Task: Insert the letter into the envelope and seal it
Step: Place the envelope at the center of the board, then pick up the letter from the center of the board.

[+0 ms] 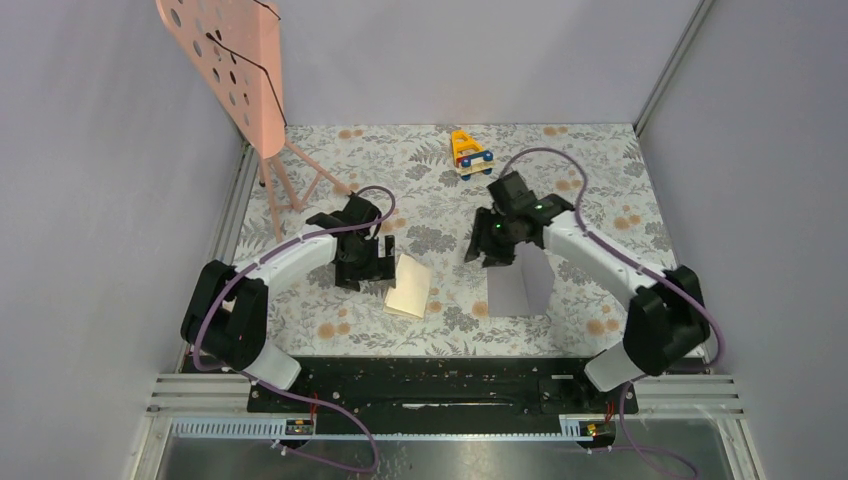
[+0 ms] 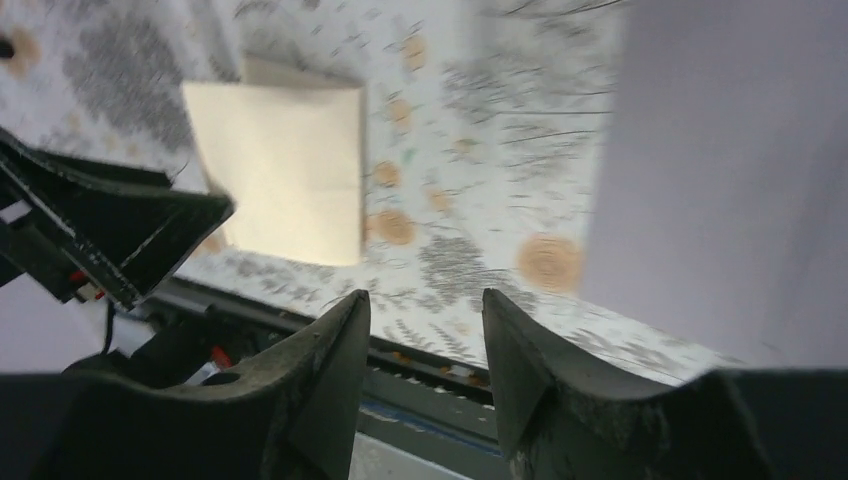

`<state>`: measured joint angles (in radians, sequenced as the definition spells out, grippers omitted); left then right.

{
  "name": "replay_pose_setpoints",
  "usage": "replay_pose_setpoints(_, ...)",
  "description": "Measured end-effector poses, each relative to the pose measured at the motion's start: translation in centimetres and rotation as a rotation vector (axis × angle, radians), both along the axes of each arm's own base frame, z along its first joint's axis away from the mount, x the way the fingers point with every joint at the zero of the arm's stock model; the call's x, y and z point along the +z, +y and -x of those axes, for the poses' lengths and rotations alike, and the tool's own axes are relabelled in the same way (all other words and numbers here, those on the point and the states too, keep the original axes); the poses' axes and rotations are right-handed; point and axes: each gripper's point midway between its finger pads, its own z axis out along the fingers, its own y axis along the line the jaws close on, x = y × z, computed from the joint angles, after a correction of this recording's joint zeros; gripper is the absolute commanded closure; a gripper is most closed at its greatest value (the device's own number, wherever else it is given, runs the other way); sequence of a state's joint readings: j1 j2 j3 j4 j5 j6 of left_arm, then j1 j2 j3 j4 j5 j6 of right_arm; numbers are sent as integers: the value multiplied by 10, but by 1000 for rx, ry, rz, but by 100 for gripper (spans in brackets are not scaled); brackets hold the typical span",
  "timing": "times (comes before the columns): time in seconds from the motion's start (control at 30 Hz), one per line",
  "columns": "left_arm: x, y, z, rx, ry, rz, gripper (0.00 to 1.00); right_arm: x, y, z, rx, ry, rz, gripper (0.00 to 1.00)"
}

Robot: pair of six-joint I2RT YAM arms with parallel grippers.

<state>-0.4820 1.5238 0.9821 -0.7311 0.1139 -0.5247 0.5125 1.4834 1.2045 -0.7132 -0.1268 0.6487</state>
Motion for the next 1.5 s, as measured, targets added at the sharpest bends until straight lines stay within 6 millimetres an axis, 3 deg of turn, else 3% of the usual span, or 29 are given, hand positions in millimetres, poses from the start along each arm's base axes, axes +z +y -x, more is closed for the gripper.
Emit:
replay_pose_setpoints(0.1, -3, 4, 0, 11, 6, -5, 12, -27, 43, 8, 51, 64, -104, 46)
replay_pose_setpoints(0.3, -22, 4, 0, 22, 56, -29, 14, -76, 83, 11, 41, 181, -196, 45)
replay_pose_setpoints(0.43, -37, 7, 3, 40, 105, -65, 16, -92, 98, 8, 13, 191, -272, 44)
replay_pose_setpoints(0.6, -38, 7, 1, 53, 118, -78, 17, -111, 108, 6, -12, 195, -317, 43)
replay_pose_setpoints(0.87, -38, 7, 0, 62, 121, -80, 18, -110, 137, -4, 7, 160, -454, 47)
replay_pose_setpoints(1.13, -37, 5, 0, 65, 127, -66, 17, -111, 147, -5, 1, 136, -556, 63)
replay_pose_setpoints(1.37, -33, -4, -5, 66, 130, 14, 22, -96, 160, -10, 32, 100, -645, 61)
replay_pose_setpoints(1.5, -31, -13, -12, 61, 119, 83, 25, -101, 168, -8, 40, 113, -680, 61)
